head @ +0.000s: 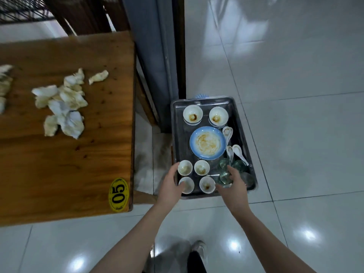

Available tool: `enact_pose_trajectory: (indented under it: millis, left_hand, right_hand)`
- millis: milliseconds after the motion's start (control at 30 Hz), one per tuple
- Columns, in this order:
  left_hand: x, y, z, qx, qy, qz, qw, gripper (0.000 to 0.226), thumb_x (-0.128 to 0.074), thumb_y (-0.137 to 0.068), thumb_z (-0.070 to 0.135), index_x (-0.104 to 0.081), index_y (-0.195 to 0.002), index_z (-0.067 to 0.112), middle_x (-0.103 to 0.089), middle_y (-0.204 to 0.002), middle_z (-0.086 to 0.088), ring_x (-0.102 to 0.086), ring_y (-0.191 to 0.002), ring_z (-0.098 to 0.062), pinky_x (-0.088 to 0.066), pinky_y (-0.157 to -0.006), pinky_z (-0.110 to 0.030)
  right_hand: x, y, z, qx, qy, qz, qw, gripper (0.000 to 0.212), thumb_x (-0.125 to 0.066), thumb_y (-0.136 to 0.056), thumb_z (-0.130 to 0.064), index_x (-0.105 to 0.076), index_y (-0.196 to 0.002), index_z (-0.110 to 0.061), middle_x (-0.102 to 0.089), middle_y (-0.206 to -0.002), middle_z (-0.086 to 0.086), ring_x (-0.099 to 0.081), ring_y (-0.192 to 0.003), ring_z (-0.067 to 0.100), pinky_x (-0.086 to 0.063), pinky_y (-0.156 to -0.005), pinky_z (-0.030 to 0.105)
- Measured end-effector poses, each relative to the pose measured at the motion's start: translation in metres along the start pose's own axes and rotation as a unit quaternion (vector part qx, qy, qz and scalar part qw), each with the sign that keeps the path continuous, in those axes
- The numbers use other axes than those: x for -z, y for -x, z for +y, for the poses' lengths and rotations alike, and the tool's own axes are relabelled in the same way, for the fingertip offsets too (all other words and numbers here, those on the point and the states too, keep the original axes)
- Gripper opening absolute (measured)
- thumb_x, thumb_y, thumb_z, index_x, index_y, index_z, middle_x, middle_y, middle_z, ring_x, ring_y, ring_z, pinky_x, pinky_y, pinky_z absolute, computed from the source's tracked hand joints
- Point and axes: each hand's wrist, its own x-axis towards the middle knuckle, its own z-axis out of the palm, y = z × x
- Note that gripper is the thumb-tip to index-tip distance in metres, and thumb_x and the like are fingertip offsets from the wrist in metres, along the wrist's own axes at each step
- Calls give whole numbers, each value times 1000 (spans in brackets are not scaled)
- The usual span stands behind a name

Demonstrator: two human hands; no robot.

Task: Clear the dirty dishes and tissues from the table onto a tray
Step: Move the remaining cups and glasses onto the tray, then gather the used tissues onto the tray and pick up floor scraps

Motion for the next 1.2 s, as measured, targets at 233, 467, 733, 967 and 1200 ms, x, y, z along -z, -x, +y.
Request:
enact_pose_trajectory:
  millis: [233, 467, 733, 967, 1200]
  left_hand:
    - [56, 32, 95, -18, 18, 41, 999, 60, -59, -89, 0, -40, -141, 24, -53, -131, 0, -53, -107, -7, -46, -81, -12]
    - [152, 67, 166, -43, 11, 106, 993, 56, -59, -91, 3, -40, -141, 22, -56, -128, -1, -54, -113, -14, -46, -93, -26]
    - [269, 97, 165, -44, 64, 176, 981, 53, -59, -91, 3, -43, -138, 23, -57, -122, -1, -57, -112, -19, -51, -85, -25]
    - [371, 116, 119, -33, 93, 215, 972, 49, -60, -89, -2, -46, -134, 13, -60, -123, -10, -59, -109, -21, -50, -91, -32]
    - [476, 107, 84, -26, 51, 222, 973, 52, -58, -92, 2, -42, -139, 14, -57, -125, -10, -56, -113, -22, -48, -82, -28]
  right_hand:
    - [44, 22, -88, 49, -23, -12, 998, 51, -66, -80, 3, -52, -126, -16, -57, -113, -5, -54, -109, 16, -42, -82, 13]
    - [51, 35, -207, 149, 20, -51, 987, 43, -64, -85, -3, -53, -125, -15, -60, -118, -4, -55, -113, 16, -39, -91, 21]
    - [-5, 59, -308, 220, 22, -101, 970, 46, -63, -87, -3, -51, -129, -16, -59, -125, 2, -54, -114, 16, -43, -94, 26]
    - [-102, 96, -362, 237, 21, -135, 962, 48, -64, -87, -10, -48, -131, -22, -54, -131, -4, -46, -117, 7, -38, -90, 20]
    - [-187, 123, -413, 229, 36, -113, 966, 51, -66, -86, -14, -48, -133, -25, -52, -130, -11, -45, -113, 3, -36, -84, 10]
